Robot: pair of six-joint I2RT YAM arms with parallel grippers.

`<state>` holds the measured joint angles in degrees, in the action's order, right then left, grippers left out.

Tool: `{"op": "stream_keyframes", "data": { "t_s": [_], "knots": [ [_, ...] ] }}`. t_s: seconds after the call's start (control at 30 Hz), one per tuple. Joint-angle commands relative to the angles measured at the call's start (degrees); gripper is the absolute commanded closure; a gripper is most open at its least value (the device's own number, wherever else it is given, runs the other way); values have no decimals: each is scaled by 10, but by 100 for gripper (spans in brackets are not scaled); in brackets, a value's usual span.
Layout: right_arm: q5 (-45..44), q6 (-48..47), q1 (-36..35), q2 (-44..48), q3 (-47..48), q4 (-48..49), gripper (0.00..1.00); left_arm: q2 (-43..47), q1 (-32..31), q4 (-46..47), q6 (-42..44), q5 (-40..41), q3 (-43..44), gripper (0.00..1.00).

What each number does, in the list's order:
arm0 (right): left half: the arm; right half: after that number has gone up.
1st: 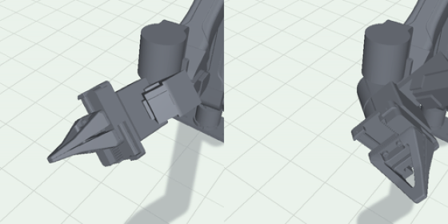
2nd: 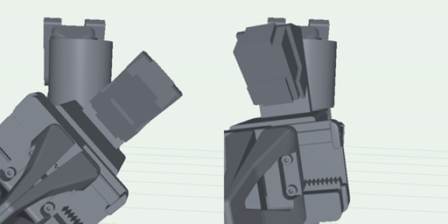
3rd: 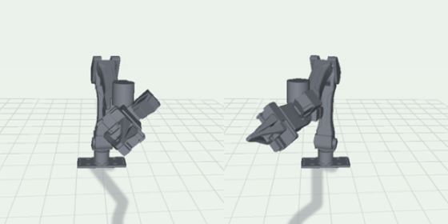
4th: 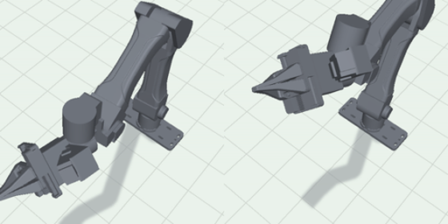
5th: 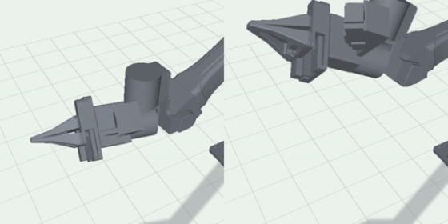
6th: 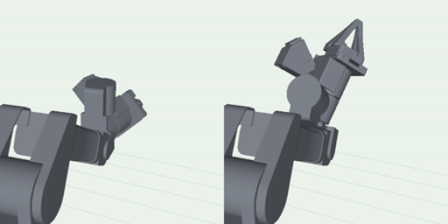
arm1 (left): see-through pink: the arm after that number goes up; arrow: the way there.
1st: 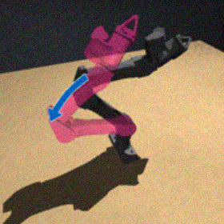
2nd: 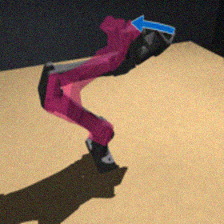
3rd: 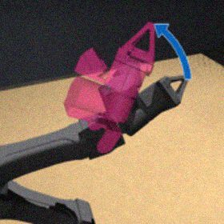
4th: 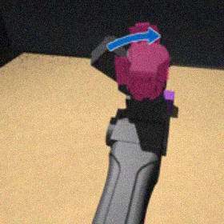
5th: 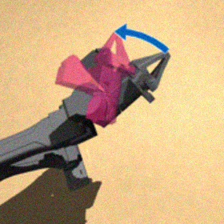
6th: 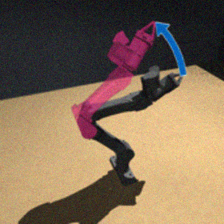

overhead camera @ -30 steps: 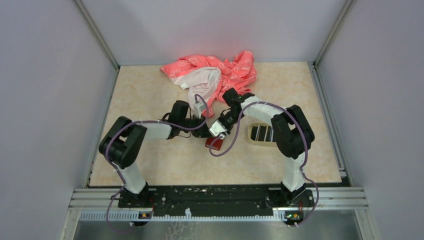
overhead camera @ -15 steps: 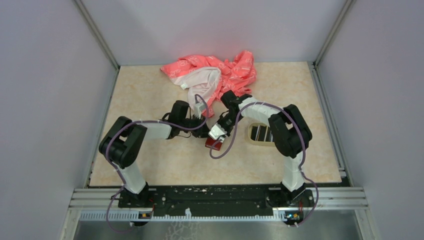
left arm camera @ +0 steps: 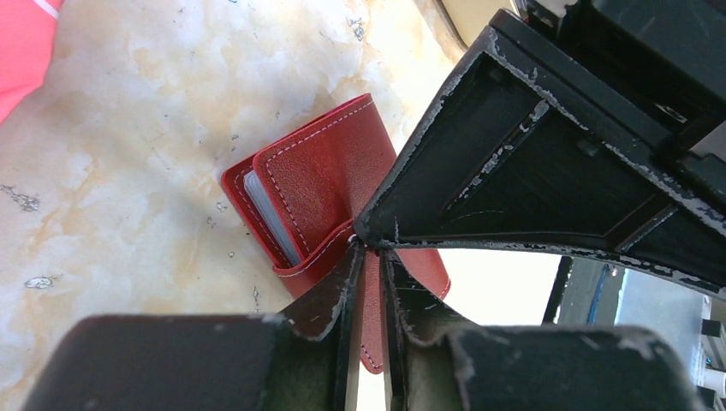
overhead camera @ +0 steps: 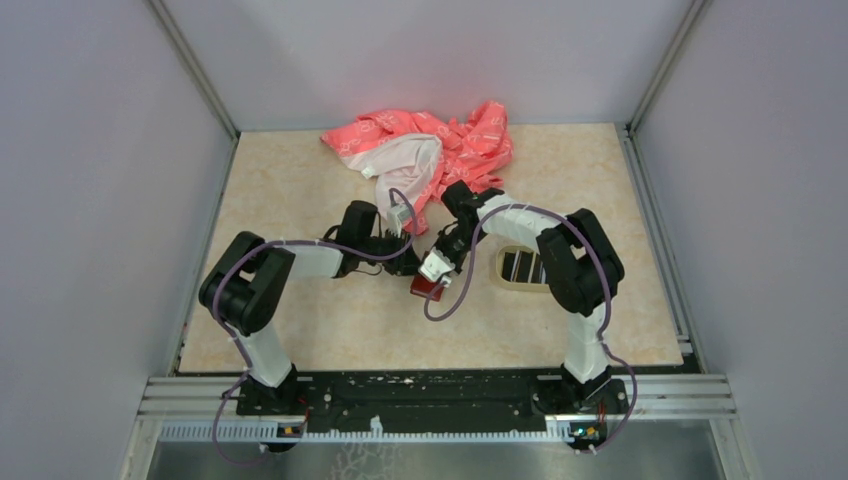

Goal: Put the credit cards into the card holder
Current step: Close the card holder at the center of the board.

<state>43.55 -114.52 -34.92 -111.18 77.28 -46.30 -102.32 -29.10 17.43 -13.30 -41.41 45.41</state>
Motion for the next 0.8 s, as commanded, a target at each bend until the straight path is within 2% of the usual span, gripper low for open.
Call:
{"op": "stream_keyframes", "data": {
  "t_s": [0.0,0.17,0.77],
  "knots": [
    [27,-30,-21,-4,-2,-63,100,-38,-4,-97,12,34,-35,80],
    [34,-40,-21,-4,7,-89,100,-29,-4,-87,3,33,-41,74],
    [51,48,-22,10,8,-81,100,24,2,-57,-27,50,-66,64]
  ]
}}
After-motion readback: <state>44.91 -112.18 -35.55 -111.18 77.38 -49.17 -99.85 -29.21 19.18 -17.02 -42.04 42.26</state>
